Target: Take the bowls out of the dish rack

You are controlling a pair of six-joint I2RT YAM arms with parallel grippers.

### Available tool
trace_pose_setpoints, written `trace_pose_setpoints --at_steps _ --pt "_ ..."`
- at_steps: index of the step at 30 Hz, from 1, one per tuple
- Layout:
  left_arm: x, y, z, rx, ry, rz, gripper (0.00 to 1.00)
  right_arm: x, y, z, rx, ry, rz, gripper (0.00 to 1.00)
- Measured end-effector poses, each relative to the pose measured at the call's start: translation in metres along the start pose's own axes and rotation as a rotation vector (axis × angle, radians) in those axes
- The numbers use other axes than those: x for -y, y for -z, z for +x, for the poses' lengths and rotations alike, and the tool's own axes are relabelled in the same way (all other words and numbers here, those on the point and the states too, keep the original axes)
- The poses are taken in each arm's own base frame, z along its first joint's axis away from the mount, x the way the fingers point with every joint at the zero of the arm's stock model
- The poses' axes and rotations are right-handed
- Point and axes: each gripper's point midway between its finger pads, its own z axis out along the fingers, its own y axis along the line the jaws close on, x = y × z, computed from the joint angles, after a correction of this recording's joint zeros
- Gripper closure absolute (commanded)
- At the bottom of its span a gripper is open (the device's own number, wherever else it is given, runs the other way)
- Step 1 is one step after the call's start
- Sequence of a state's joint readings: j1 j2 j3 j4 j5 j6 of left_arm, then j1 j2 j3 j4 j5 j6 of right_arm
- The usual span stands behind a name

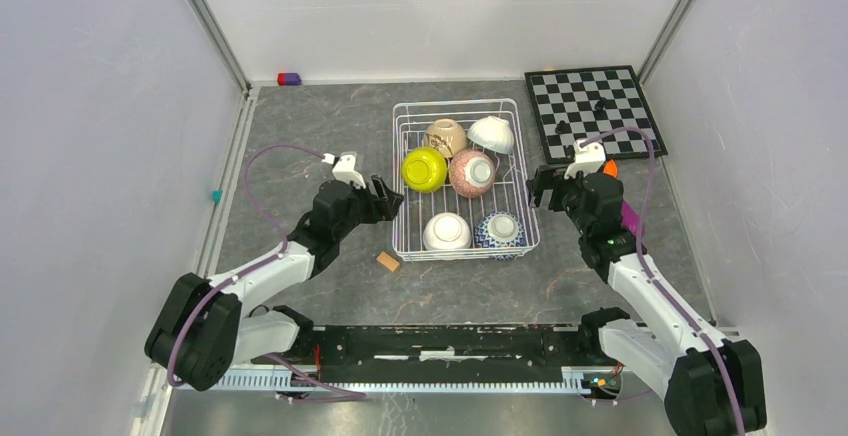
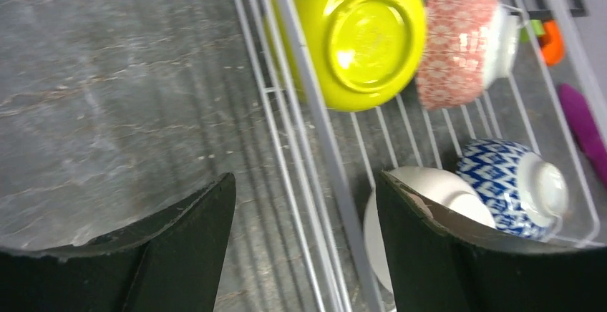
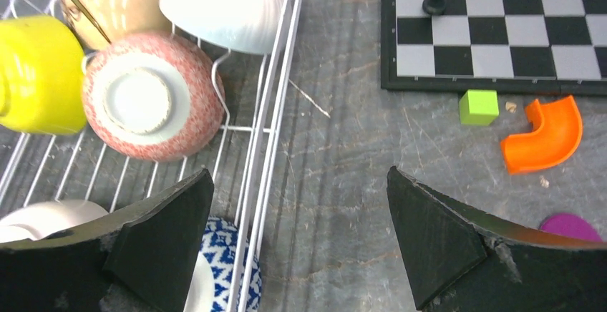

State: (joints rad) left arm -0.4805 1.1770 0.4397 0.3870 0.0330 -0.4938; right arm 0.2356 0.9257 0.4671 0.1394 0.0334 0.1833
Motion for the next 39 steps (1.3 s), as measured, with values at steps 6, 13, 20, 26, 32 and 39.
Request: trace_pose_setpoints --at_steps 6,13,20,26,32,39 --pt "-0.017 0.001 0.001 -0.008 -0.034 -0.117 0.3 -0.006 0.0 -0.028 0.054 0.007 -0.025 0.02" --pt "-0.039 0.011 -0.014 0.062 -0.047 -0.274 0.51 -0.007 0.003 -0.057 0.098 0.046 -0.018 0.02" --pt "-0.06 0.023 -0.024 0.124 -0.03 -0.402 0.5 -0.009 0.005 -0.063 0.113 0.046 -0.028 0.02" --pt "-0.067 0.04 -0.027 0.174 -0.015 -0.416 0.51 -0.016 0.01 -0.076 0.165 0.041 -0.067 0.02" --pt "-0.066 0.045 -0.027 0.194 -0.009 -0.4 0.48 -0.033 0.007 -0.092 0.229 0.048 -0.156 0.02" --pt "-0.067 0.048 -0.031 0.208 -0.005 -0.405 0.39 -0.05 -0.02 -0.097 0.189 0.085 -0.228 0.02"
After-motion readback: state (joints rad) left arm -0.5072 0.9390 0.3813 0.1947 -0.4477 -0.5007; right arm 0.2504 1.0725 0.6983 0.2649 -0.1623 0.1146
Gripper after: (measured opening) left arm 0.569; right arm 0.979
